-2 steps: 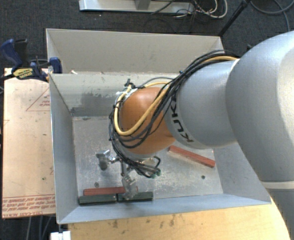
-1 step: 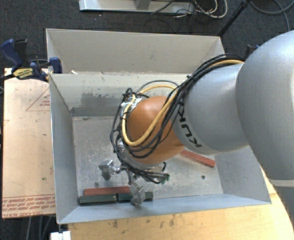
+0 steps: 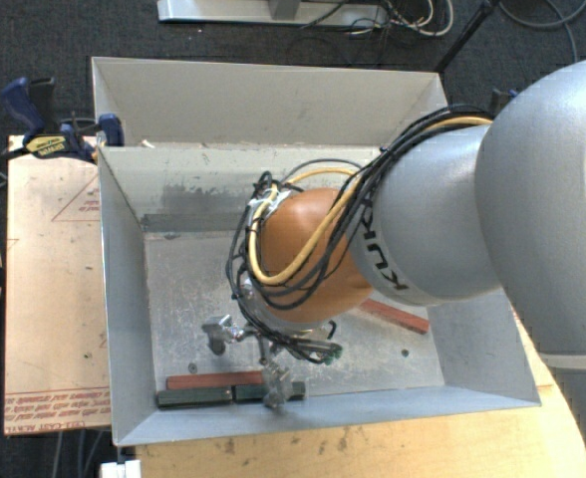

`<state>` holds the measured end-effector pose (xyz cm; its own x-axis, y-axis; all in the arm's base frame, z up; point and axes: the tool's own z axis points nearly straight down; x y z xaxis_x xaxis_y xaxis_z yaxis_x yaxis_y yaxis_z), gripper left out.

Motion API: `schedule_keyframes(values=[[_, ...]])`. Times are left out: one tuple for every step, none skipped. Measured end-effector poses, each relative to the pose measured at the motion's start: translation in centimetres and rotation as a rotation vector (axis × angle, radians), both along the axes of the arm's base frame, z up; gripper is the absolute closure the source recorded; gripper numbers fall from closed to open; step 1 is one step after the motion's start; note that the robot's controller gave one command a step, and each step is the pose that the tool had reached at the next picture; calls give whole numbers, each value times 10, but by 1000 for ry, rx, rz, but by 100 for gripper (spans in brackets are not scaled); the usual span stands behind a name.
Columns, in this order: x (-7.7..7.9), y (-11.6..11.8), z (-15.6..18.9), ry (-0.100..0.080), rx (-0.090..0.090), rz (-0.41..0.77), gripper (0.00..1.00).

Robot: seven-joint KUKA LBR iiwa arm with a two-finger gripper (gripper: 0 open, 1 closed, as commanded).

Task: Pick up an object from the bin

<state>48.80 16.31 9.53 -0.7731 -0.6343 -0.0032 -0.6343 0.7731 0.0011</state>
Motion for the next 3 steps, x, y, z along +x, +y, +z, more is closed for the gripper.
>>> schedule_keyframes(values=[[19,18,-1,1,0,-188,0],[16,18,-4,2,-1,-157,0],[-1,25,-5,3,-1,146,100]])
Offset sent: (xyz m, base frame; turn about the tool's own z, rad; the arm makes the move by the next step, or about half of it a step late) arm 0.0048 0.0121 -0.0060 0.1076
